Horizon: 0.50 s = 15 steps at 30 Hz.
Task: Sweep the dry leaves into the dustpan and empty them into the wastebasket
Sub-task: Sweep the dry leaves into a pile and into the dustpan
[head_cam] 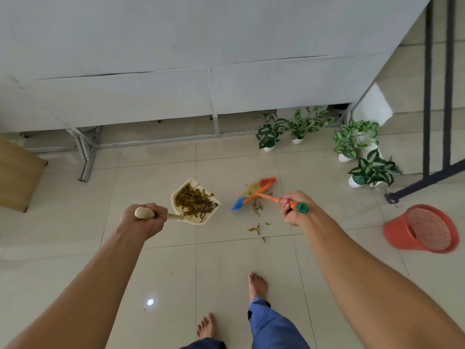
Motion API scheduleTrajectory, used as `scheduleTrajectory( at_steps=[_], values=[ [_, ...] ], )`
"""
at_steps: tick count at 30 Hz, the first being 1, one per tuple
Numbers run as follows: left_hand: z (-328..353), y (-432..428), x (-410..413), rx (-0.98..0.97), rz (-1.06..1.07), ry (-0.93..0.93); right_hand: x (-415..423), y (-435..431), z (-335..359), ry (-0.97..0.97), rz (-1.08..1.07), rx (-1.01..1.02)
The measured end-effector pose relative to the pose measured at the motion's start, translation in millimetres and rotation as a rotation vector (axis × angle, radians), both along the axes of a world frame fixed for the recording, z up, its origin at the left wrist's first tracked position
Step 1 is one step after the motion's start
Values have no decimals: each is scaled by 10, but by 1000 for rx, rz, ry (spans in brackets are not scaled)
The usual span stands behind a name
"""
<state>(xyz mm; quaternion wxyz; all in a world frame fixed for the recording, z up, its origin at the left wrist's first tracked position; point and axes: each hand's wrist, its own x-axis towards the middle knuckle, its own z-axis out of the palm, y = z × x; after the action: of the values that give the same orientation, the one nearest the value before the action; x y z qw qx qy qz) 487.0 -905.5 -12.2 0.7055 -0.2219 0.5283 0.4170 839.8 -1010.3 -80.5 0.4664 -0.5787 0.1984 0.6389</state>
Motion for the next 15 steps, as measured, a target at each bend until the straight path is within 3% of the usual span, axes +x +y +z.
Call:
scheduleTrajectory(
  at_steps=[3,8,15],
  values=[
    [-7,-27,-170,-3,-42,-26,-190,-426,62,-62,21,-33],
    [-13,-64,-409,-7,-141,-1,-550,-1220,259,-172,238,-84],
    [-152,-46,-583,-10,-274,79,-809,-1355,504,-517,873,-253]
  ],
)
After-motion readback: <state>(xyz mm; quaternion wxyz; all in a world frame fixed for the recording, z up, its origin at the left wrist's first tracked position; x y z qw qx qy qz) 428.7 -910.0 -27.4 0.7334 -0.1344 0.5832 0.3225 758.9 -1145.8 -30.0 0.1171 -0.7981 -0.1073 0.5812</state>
